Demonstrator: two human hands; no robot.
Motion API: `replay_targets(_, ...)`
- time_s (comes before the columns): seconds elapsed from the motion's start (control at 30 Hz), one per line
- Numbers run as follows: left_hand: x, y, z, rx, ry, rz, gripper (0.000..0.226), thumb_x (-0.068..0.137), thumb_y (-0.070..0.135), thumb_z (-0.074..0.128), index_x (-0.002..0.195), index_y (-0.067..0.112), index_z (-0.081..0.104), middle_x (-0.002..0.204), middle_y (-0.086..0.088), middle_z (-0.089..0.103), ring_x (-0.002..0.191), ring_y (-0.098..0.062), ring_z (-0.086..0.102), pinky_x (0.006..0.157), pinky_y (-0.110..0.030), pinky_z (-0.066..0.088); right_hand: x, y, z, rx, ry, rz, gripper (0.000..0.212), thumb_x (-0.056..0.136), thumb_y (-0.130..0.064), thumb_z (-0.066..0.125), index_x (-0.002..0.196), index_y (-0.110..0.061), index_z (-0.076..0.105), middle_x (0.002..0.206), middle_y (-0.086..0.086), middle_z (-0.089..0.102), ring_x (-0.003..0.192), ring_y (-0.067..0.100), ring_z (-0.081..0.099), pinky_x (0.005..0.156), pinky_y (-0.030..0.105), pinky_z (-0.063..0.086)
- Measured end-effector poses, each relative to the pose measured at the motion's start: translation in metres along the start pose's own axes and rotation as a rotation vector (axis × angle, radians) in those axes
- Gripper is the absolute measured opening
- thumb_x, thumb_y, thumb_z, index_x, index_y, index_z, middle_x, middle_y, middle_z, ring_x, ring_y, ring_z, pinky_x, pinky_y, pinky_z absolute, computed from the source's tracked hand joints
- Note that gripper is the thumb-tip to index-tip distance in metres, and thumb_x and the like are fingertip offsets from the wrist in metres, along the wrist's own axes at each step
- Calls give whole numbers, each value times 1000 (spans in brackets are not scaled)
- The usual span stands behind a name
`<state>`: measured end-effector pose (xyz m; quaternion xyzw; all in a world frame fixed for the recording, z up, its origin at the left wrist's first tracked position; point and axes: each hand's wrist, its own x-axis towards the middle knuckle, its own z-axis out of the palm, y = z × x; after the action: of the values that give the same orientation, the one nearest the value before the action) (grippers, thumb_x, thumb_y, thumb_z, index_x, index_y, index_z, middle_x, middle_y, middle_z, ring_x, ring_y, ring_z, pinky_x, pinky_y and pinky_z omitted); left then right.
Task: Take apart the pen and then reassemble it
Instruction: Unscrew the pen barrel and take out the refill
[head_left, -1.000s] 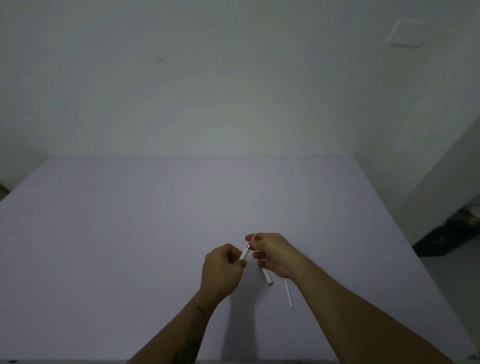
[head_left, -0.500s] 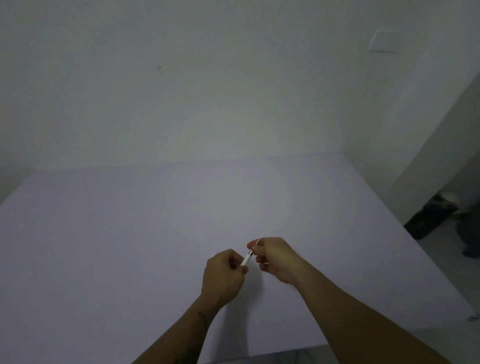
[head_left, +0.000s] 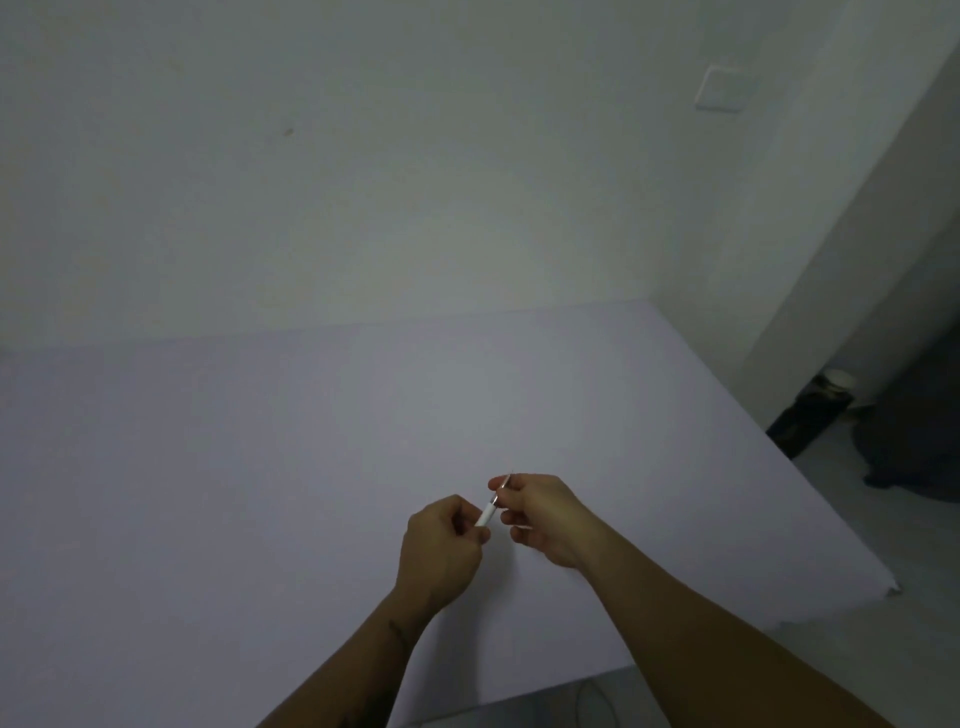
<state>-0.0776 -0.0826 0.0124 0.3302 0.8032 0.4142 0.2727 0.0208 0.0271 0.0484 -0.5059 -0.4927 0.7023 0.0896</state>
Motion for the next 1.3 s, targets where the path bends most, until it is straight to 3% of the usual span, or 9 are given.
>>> replay_targets(0.27, 0, -2, -4, 8, 6, -10, 11, 81, 12, 73, 76, 19, 67, 69, 0, 65, 64, -18, 61, 62, -28, 52, -1, -2, 3, 1, 11, 25, 18, 93, -8, 59, 106, -9, 72, 96, 10, 64, 79, 20, 55, 63, 28, 48)
replay_targets(0.43, 0, -3, -6, 0, 2, -8, 11, 80, 12, 74, 76, 18, 67, 67, 1, 63, 60, -15, 57, 57, -24, 46, 2, 0, 6, -18, 75, 17, 13, 91, -10, 61, 97, -7, 72, 86, 8, 61, 72, 18, 53, 61, 28, 47)
replay_targets(0.57, 0, -2, -5, -8, -1, -13, 12, 80, 11, 73, 75, 20, 67, 67, 1, 64, 61, -16, 58, 58, -26, 47, 1, 0, 5, 10, 36, 20, 18, 93, -6, 57, 101, -10, 73, 93, 9, 63, 77, 20, 54, 62, 28, 49)
replay_targets(0.73, -1, -4, -2, -10, -7, -6, 16, 80, 12, 74, 73, 24, 66, 66, 2, 64, 60, -15, 58, 58, -26, 48, 2, 3, 7, -50, 78, 12, 13, 90, -9, 61, 96, -6, 72, 84, 8, 62, 70, 17, 55, 58, 26, 48)
replay_targets(0.93, -1, -6, -1, 8, 5, -37, 18, 81, 13, 74, 73, 25, 63, 70, 1, 64, 64, -16, 60, 59, -26, 50, 2, 0, -2, 96, 64, -13, 23, 94, -2, 54, 92, -11, 75, 87, 7, 64, 70, 16, 54, 59, 26, 47)
replay_targets(1.3, -2, -18, 8, 9, -41, -70, 5, 85, 15, 70, 86, 18, 67, 81, -4, 67, 72, -22, 62, 68, -28, 52, 4, -21, -25, 183, 98, -72, 22, 97, -7, 52, 101, -11, 73, 92, 8, 66, 75, 18, 59, 61, 26, 50)
